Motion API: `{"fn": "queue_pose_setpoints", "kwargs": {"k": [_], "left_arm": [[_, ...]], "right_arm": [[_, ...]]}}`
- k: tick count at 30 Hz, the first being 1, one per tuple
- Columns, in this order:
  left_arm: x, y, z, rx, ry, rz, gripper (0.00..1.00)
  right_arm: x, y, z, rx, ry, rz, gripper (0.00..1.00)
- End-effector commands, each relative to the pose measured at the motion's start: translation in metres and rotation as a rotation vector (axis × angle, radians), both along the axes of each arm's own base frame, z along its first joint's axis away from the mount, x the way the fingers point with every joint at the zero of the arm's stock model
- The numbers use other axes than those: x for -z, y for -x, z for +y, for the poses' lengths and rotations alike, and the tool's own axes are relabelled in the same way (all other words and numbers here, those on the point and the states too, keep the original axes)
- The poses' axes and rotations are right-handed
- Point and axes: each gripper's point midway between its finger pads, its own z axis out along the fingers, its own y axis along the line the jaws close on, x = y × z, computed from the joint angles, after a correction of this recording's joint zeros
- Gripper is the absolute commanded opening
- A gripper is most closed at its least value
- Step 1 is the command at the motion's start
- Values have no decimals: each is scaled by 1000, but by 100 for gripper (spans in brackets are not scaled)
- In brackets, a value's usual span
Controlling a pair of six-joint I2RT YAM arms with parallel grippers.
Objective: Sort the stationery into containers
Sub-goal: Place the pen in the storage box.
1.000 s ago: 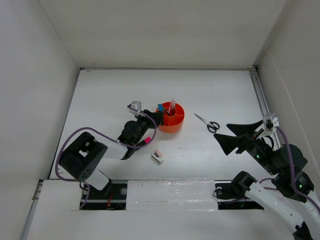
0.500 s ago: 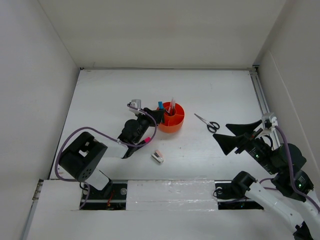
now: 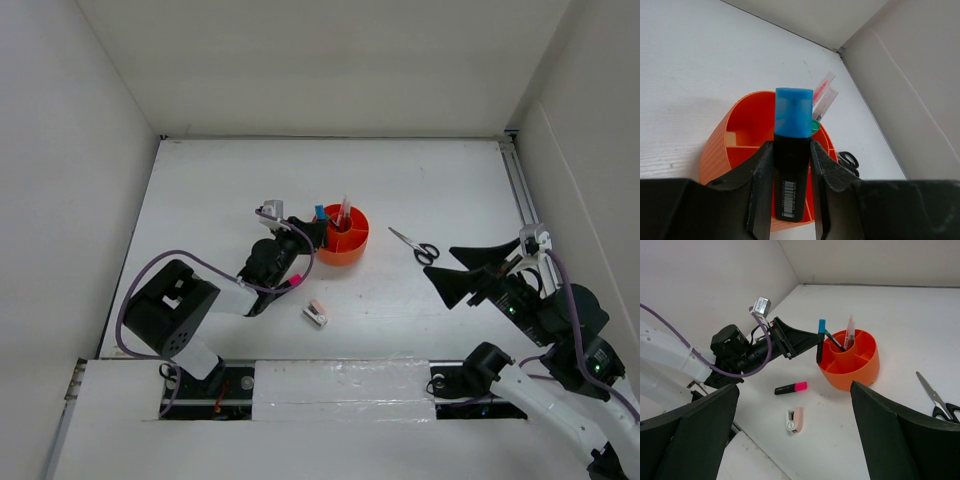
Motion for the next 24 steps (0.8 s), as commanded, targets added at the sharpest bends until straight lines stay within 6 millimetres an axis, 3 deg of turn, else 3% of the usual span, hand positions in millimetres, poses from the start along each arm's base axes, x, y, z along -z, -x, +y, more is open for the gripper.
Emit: {"fn": "queue_pose_setpoints", "kwargs": {"k": [1, 15, 24], "left_arm": [[-194, 41, 34, 0, 494, -638, 0], [-198, 39, 36, -6, 501, -645, 0], [-181, 32, 31, -7, 472, -607, 0]], "right_arm": [[-17, 1, 2, -14, -20, -54, 99], [-18, 0, 5, -23, -19, -55, 99], [-18, 0, 5, -23, -19, -55, 99]]}}
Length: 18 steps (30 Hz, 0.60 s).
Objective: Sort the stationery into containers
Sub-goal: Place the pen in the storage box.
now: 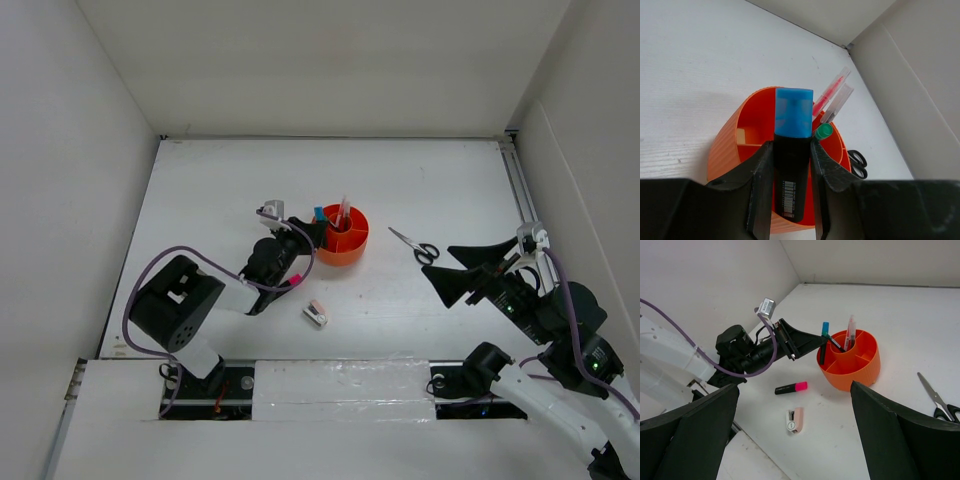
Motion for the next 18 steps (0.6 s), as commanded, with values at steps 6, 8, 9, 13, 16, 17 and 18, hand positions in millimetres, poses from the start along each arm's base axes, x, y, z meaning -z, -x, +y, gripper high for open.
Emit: {"fn": "queue_pose_setpoints", "kwargs": {"k": [6, 8, 9, 13, 16, 17, 18], "left_arm": [[-190, 37, 26, 12, 473, -631, 0], [-190, 38, 26, 16, 481, -627, 0], [-190, 38, 26, 16, 481, -627, 2], [-193, 39, 27, 19, 494, -630, 27], [-194, 42, 24, 44, 496, -630, 39], [-194, 42, 24, 44, 496, -630, 47], [-194, 42, 24, 44, 496, -630, 49]], "right_arm": [[-18, 2, 1, -16, -27, -56, 99], [-18, 2, 1, -16, -27, -56, 99], [-18, 2, 1, -16, -27, -56, 99], [-18, 2, 1, -16, -27, -56, 99], [-18, 2, 1, -16, -27, -56, 99], [-18, 2, 1, -16, -27, -56, 99], [-18, 2, 1, -16, -27, -56, 99]]}}
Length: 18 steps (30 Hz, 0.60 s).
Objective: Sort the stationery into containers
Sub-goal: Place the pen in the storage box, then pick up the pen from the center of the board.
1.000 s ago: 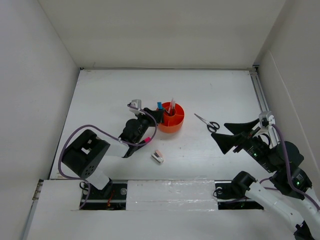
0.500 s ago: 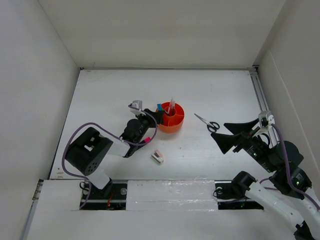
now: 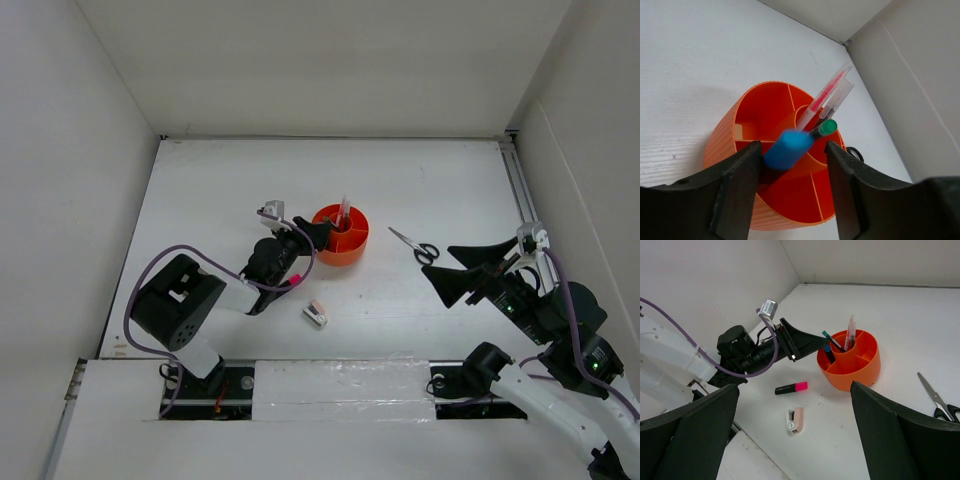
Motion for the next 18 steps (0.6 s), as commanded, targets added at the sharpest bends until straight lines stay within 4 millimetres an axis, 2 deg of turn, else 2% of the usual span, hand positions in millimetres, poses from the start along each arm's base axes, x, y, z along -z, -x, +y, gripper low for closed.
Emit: {"fn": "queue_pose_setpoints", "kwargs": {"k": [1, 2, 8, 11, 12, 14, 16, 18], "left_arm": [[-203, 42, 28, 20, 497, -659, 52], [-203, 42, 28, 20, 497, -659, 55], [-201, 45, 34, 3, 498, -648, 57], [-207, 49, 44, -23, 519, -658, 59], [-211, 50, 47, -32, 527, -663, 65], [-214, 53, 56, -69, 528, -673, 70], [-219, 62, 64, -92, 528, -693, 99], [-218, 65, 77, -149, 505, -704, 100]], "right_arm": [[-18, 2, 1, -16, -27, -56, 99], [-20, 2, 2, -16, -33, -63, 99], [-17, 1, 3, -16, -27, -56, 99], [-16, 2, 4, -25, -26, -57, 99], [-19, 2, 4, -25, -32, -64, 99], [-19, 2, 4, -25, -32, -64, 99], [-19, 2, 4, -25, -32, -64, 99], [-19, 2, 4, -25, -32, -64, 99]]}}
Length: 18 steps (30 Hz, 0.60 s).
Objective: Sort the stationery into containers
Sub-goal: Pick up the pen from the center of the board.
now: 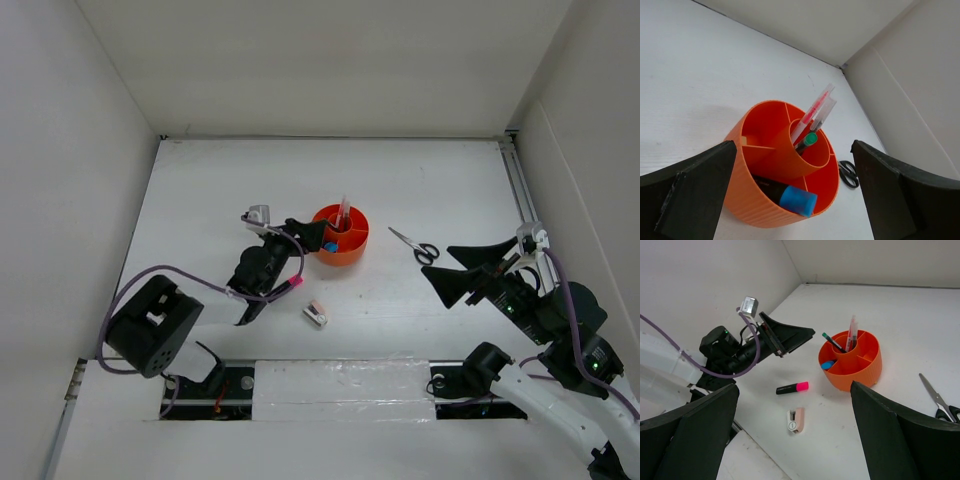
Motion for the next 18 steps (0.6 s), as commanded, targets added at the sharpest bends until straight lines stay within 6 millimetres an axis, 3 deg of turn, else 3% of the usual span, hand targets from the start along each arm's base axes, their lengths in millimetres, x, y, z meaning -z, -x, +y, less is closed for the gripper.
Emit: {"fn": "queue_pose_setpoints", "kwargs": {"k": [1, 4, 5, 6, 7, 8, 9, 11, 12, 13, 14, 16, 18], "left_arm": [[-199, 62, 61, -89, 470, -668, 100], [-192, 60, 73, -154, 412, -617, 100], [-208, 70, 85, -173, 442, -636, 100], [-184, 55, 86, -220, 382, -517, 100], [-181, 55, 90, -236, 380, -476, 100], [-196, 67, 105, -256, 414, -485, 100], [-171, 57, 98, -260, 316, -357, 100], [-161, 59, 114, -308, 316, -244, 100], [-175, 75, 130, -302, 489, -202, 100], [-137, 74, 134, -337, 459, -53, 100], [-135, 84, 134, -296, 489, -60, 100], [-147, 116, 135, -174, 509, -197, 100], [-150, 126, 131, -131, 480, -179, 100]], "right_arm": [[-18, 1, 3, -17, -31, -61, 99], [-18, 0, 2, -8, -31, -60, 99], [-18, 0, 2, -8, -31, -60, 99], [-16, -6, 0, 22, -27, -49, 99], [-17, -6, -3, 33, -25, -46, 99], [-21, -6, -5, 44, -40, -46, 99], [-16, -9, -5, 56, -26, -30, 99], [-14, -11, -7, 72, -21, -22, 99], [-14, -11, -7, 72, -21, -22, 99], [-16, -12, -9, 82, -28, -28, 99], [-16, -11, -7, 72, -27, -28, 99], [-19, -11, -4, 58, -37, -41, 99], [-18, -9, 3, 25, -42, -50, 99]]}}
